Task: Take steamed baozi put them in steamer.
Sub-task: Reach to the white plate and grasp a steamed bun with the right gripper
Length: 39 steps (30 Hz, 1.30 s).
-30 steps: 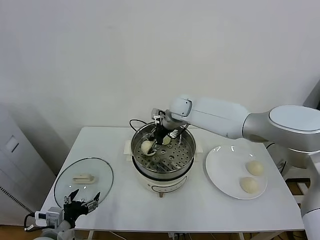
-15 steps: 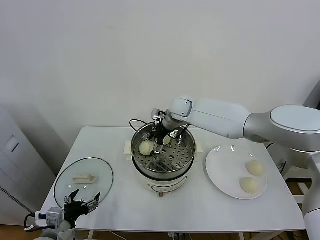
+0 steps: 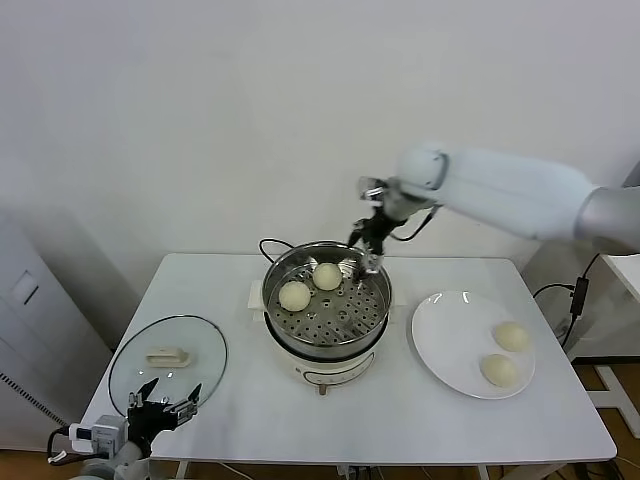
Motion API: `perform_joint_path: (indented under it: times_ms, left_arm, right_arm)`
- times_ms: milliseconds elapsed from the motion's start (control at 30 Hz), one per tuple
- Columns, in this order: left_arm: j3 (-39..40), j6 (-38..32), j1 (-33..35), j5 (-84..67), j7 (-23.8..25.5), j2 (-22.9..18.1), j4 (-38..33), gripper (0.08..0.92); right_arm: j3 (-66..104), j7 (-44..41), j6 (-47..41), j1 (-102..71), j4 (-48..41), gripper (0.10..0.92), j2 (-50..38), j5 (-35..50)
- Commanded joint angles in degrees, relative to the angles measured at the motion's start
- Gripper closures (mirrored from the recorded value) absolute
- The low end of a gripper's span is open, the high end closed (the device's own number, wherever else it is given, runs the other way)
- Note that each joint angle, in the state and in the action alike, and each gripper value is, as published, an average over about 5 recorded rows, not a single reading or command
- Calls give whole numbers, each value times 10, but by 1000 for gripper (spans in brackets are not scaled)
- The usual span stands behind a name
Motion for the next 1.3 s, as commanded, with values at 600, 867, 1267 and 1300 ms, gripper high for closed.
perform_joint_path:
  times_ms: [600, 867, 1267, 1300]
  left_arm:
    - [-1, 5, -2, 0, -1, 1, -4, 177]
    - [0, 6, -3, 0, -1, 1, -3, 177]
    - [4, 5, -3, 2, 0, 2, 1, 177]
    - [5, 5, -3, 2, 0, 2, 1, 177]
  right_arm:
    - [190, -103, 178, -223, -34, 203, -243, -316]
    - [250, -98, 203, -299, -58, 203, -236, -349]
    - [310, -83, 215, -377, -68, 203, -237, -383]
    - [313, -81, 215, -381, -69, 203, -237, -385]
